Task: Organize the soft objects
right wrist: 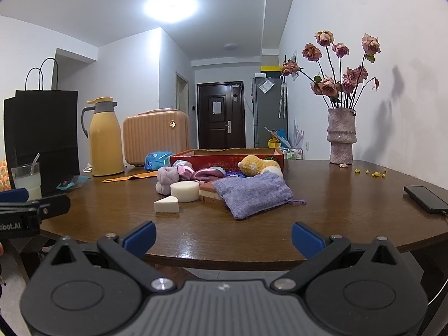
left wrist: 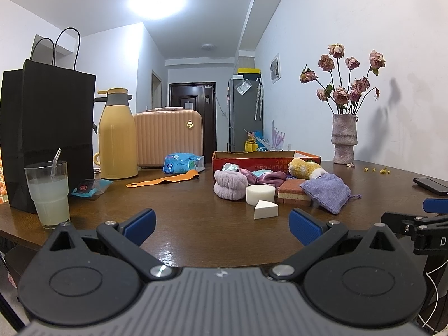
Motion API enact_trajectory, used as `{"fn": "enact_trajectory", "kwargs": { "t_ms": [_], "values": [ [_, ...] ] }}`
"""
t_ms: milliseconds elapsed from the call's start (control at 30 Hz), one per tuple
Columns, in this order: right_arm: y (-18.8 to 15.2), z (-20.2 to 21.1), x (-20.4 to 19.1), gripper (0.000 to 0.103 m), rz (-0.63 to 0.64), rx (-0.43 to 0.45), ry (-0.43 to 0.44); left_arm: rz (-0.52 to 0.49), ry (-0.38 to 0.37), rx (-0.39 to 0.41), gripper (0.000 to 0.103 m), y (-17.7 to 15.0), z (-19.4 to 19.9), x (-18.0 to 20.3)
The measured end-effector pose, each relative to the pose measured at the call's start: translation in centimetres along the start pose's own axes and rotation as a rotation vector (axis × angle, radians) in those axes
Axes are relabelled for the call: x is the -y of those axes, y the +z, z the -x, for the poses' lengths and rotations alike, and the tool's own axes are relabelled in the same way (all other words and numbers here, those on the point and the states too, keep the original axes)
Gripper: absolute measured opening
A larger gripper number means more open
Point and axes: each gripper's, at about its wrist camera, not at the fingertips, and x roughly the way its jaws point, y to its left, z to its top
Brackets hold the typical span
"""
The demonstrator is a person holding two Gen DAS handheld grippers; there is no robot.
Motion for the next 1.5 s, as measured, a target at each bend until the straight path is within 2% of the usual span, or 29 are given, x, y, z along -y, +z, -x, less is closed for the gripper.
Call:
{"fn": "enact_trajectory", "kwargs": {
  "t_ms": [200, 333, 500, 633, 700, 800, 900, 967, 1067, 1133, 1167, 1200, 1233, 1267, 1333, 1500],
  "values": [
    [1.0, -2.3, 1.5, 0.103, -0.062, 0.035, 0.001, -0.010, 0.018, 0.022, 0.103, 0.8, -3.4, 0.1],
    [2.2, -6.3, 2.9, 0.103, -0.085, -0.042, 0.061, -0.041, -0.007, -0.001, 0.103, 1.8, -6.8, 1.2],
    [4.8, -11.0, 4.7, 0.103, -0.053, -0.061, 0.011, -0.015, -0.091, -0.051, 0.103, 3.9, -10.9, 2.8],
    [7.1, -15.2, 7.8, 0.101, -0.091, -0.113, -0.013, -0.037, -0.132, -0.061, 0.103, 5.5, -14.6, 4.6],
    [8.2, -17.6, 9.5, 0.092, -0.108, -0.151, -0.027, -0.046, -0.151, -0.077, 0.103, 6.6, -16.8, 5.4],
    [9.5, -21.1, 11.6, 0.088, -0.115, -0.194, -0.031, -0.040, -0.227, -0.118, 0.103, 8.8, -21.1, 6.8],
    [10.4, -25.3, 13.4, 0.083, -0.135, -0.247, -0.014, -0.044, -0.309, -0.175, 0.095, 10.9, -26.6, 8.5],
    [10.6, -28.2, 14.4, 0.083, -0.162, -0.276, 0.009, -0.071, -0.321, -0.225, 0.086, 11.7, -31.0, 10.0],
    [10.3, -32.2, 15.1, 0.082, -0.198, -0.336, 0.044, -0.085, -0.340, -0.332, 0.082, 11.8, -37.1, 11.8],
    [9.9, -34.2, 15.2, 0.077, -0.210, -0.370, 0.071, -0.081, -0.364, -0.394, 0.080, 11.4, -40.7, 12.6],
    [9.6, -34.8, 14.9, 0.070, -0.209, -0.380, 0.084, -0.076, -0.361, -0.415, 0.077, 11.1, -41.9, 12.8],
    [9.4, -35.4, 14.8, 0.060, -0.205, -0.389, 0.100, -0.071, -0.368, -0.429, 0.074, 10.9, -42.9, 13.0],
    [9.3, -35.8, 14.8, 0.052, -0.206, -0.395, 0.111, -0.061, -0.390, -0.442, 0.065, 10.6, -43.8, 13.1],
    [9.3, -36.0, 14.9, 0.052, -0.211, -0.392, 0.124, -0.051, -0.418, -0.455, 0.051, 10.3, -44.3, 13.2],
    [9.3, -36.2, 15.0, 0.050, -0.212, -0.385, 0.141, -0.015, -0.482, -0.483, 0.038, 9.9, -45.2, 13.2],
    [10.6, -34.9, 14.9, 0.049, -0.151, -0.298, 0.138, -0.017, -0.477, -0.449, 0.033, 11.0, -44.2, 13.5]
  ]
}}
